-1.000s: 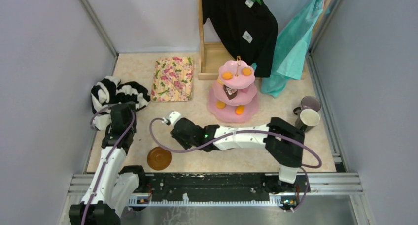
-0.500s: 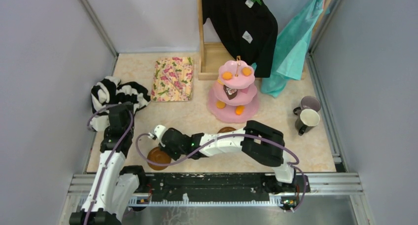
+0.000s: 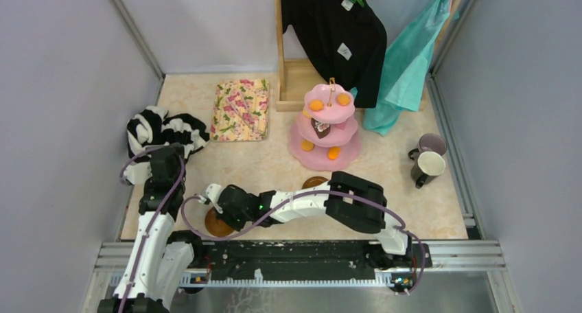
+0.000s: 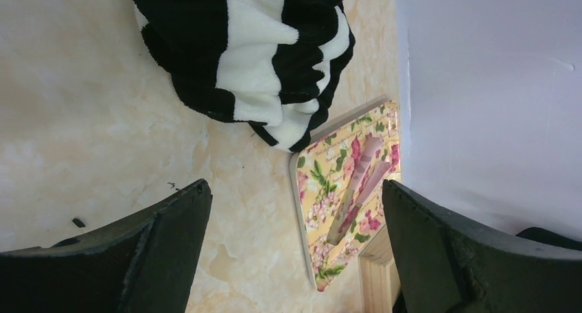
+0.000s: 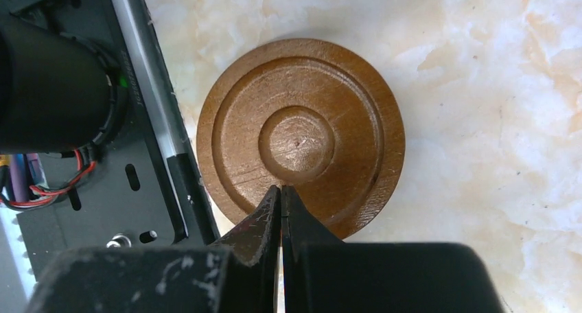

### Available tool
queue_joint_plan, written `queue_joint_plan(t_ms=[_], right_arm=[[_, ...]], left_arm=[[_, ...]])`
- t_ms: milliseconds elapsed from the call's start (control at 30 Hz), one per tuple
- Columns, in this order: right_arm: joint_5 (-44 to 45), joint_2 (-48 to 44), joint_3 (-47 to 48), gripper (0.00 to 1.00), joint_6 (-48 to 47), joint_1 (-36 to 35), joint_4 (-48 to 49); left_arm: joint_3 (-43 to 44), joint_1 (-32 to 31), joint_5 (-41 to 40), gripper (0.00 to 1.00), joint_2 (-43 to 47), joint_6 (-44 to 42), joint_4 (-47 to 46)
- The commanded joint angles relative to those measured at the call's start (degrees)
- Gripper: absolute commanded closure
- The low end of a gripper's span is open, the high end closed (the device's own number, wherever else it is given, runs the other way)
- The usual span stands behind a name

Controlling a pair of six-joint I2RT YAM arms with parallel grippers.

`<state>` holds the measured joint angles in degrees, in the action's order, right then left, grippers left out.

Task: Serve the afternoon tea
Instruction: Move the coaster to the center of the board.

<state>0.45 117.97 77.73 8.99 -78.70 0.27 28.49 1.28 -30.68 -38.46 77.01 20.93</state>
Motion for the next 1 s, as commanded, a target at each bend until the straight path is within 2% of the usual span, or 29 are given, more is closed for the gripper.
queue_joint_plan(t_ms=[0,467,967], right_arm=[[-1.4,1.3,3.2,1.00,-0.6,-0.7,1.0],[5.8,3.6,3.0,1.00,0.1,-0.2,-4.5],[9.9,0.0,-7.0,1.00,4.2,7.0,-3.9]], left_arm=[[2.1,0.5,-1.5,0.02,0.8,-0.5,1.0],[1.9,0.7,-2.1,0.02,0.8,-0.3,1.0],[2.0,1.1,-2.1,0.02,-0.7,-0.7,0.2]])
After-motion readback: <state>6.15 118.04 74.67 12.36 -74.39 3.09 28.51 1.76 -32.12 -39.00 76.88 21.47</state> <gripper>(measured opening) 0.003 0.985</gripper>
